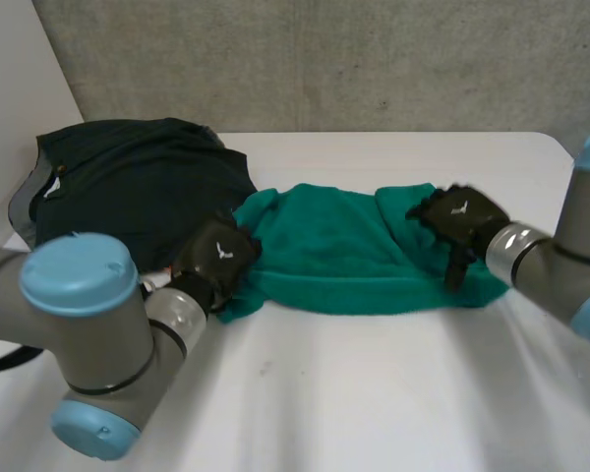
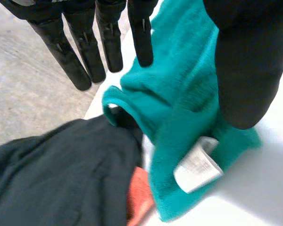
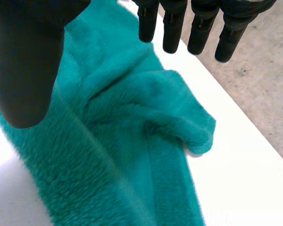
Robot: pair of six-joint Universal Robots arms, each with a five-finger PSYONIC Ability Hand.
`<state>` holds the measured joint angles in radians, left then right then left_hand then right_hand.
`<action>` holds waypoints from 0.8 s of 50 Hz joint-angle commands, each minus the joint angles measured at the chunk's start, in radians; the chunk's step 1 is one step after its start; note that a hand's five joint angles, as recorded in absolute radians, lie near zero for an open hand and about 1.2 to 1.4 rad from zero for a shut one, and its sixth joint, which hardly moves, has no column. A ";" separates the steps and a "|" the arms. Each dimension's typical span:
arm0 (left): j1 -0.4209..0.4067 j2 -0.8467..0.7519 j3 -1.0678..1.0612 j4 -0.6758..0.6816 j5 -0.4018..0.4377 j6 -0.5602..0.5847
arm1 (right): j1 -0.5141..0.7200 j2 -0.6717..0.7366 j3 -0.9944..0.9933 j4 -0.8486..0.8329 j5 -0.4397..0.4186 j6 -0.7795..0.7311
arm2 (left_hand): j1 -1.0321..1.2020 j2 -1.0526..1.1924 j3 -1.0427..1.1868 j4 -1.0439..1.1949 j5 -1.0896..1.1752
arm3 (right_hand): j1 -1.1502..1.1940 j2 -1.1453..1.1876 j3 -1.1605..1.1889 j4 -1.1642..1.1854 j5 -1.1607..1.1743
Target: Fold the laundry.
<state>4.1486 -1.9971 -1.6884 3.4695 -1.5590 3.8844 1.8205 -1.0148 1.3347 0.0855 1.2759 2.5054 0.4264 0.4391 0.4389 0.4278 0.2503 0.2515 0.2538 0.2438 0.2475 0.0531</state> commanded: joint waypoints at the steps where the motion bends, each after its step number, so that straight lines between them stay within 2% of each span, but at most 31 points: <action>1: -0.008 0.152 0.100 -0.145 -0.059 -0.188 | -0.039 -0.090 -0.139 0.146 0.006 0.082 | -0.104 -0.117 -0.117 -0.106 -0.103 | -0.071 -0.073 -0.063 -0.067 -0.047; 4: 0.004 0.161 0.142 -0.196 -0.087 -0.290 | -0.061 -0.087 -0.186 0.203 0.005 0.096 | -0.113 -0.126 -0.126 -0.114 -0.112 | -0.065 -0.067 -0.057 -0.061 -0.041; 5: 0.013 0.158 0.171 -0.235 -0.104 -0.353 | -0.079 -0.078 -0.213 0.248 0.003 0.093 | -0.110 -0.123 -0.123 -0.112 -0.109 | -0.062 -0.065 -0.055 -0.058 -0.038; 9: 0.044 0.108 0.249 -0.361 -0.121 -0.472 | -0.124 -0.026 -0.278 0.361 -0.003 0.050 | -0.099 -0.111 -0.111 -0.100 -0.097 | 0.028 0.026 0.036 0.032 0.052; 15: 0.113 -0.034 0.398 -0.558 -0.116 -0.568 | -0.165 0.045 -0.287 0.454 -0.026 -0.091 | -0.022 -0.035 -0.035 -0.024 -0.021 | 0.155 0.153 0.163 0.159 0.179; 20: 0.151 -0.158 0.493 -0.726 -0.083 -0.594 | -0.204 0.097 -0.220 0.410 -0.101 -0.230 | 0.040 0.027 0.027 0.038 0.041 | 0.193 0.191 0.201 0.197 0.217; 26: 0.159 -0.226 0.504 -0.705 -0.009 -0.586 | -0.227 0.131 -0.157 0.274 -0.132 -0.243 | 0.034 0.021 0.021 0.032 0.035 | 0.269 0.267 0.277 0.273 0.293; 31: 0.159 -0.256 0.501 -0.652 -0.013 -0.562 | -0.228 0.142 -0.115 0.169 -0.136 -0.212 | 0.060 0.047 0.048 0.059 0.062 | 0.515 0.513 0.523 0.519 0.539; 35: 0.153 -0.258 0.495 -0.632 -0.021 -0.553 | -0.233 0.128 -0.077 0.090 -0.150 -0.159 | 0.089 0.077 0.077 0.088 0.091 | 1.144 1.141 1.151 1.148 1.168; 40: 0.144 -0.265 0.504 -0.601 -0.023 -0.550 | -0.244 0.075 -0.032 0.047 -0.162 -0.093 | 0.151 0.138 0.139 0.150 0.153 | 1.145 1.143 1.152 1.149 1.169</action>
<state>4.3026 -2.2594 -1.1884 2.8349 -1.5751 3.3299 1.5869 -0.8878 1.2570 0.1834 1.1264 2.3401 0.4521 0.4497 0.4512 0.4554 0.2807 1.1191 1.1687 1.1731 1.1808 0.9878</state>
